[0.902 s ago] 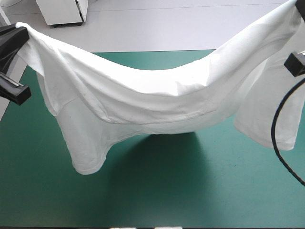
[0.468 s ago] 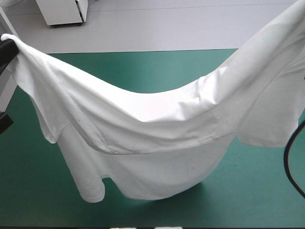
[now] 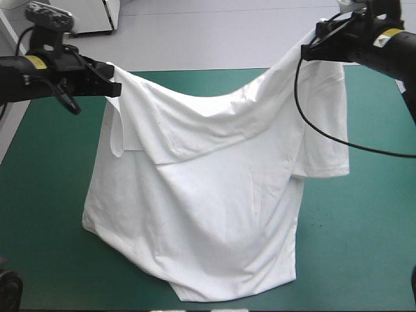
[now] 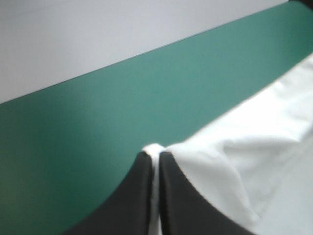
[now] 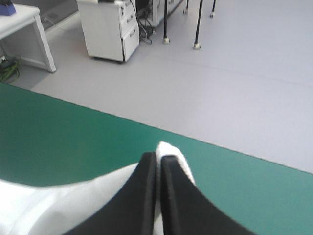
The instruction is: Fold the cloth
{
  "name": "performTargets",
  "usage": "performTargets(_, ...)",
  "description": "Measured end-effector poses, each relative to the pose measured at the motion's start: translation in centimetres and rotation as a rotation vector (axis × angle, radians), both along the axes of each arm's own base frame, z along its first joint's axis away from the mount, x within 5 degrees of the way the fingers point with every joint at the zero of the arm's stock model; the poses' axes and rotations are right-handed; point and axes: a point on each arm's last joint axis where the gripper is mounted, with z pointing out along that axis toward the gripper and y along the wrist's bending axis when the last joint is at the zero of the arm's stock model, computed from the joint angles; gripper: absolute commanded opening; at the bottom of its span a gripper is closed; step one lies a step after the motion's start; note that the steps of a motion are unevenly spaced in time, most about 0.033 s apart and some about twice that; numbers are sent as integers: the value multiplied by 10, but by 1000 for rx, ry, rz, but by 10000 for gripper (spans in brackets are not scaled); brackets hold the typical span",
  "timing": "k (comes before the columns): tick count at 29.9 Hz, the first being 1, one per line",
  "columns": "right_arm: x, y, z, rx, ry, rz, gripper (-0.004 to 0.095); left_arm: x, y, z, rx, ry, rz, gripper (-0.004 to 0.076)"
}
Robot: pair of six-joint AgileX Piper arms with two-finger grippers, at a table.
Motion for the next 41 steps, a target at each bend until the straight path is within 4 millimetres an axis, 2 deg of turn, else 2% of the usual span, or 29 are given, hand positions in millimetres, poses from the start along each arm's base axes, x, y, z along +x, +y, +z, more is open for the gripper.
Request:
performTargets(5, 71, 4, -48, -57, 68, -37, -13, 65, -6, -43, 43, 77, 30, -22)
performTargets(9, 115, 8, -81, -84, 97, -54, -13, 114, -12, -79, 46, 86, 48, -22)
performTargets(14, 147, 11, -117, -96, 154, -54, -13, 154, -17, -117, 44, 102, 68, -22)
performTargets(18, 164, 14, -149, -112, 245, -46, -13, 175, -20, -146, 59, 134, 67, -22)
performTargets(23, 173, 16, -181, -138, 384, -23, -11, 188, -22, -168, 69, 175, 66, -20)
performTargets(27, 174, 12, -196, -143, 476, -12, 55, 192, -21, -174, 94, 178, 59, 53)
performTargets(30, 176, 4, -201, -105, 504, -8, 189, 193, -21, -176, 113, 176, 50, 166)
performTargets(34, 176, -10, -203, -75, 523, -4, 494, 193, -21, -177, 124, 177, 41, 336)
performTargets(36, 177, -16, -203, -49, 524, -5, 616, 193, -21, -177, 128, 175, 37, 384)
performTargets(38, 177, -23, -202, -29, 524, -9, 668, 192, -21, -178, 134, 182, 33, 392)
performTargets(41, 174, -31, -195, 0, 509, -17, 676, 187, -18, -175, 143, 207, 27, 392)
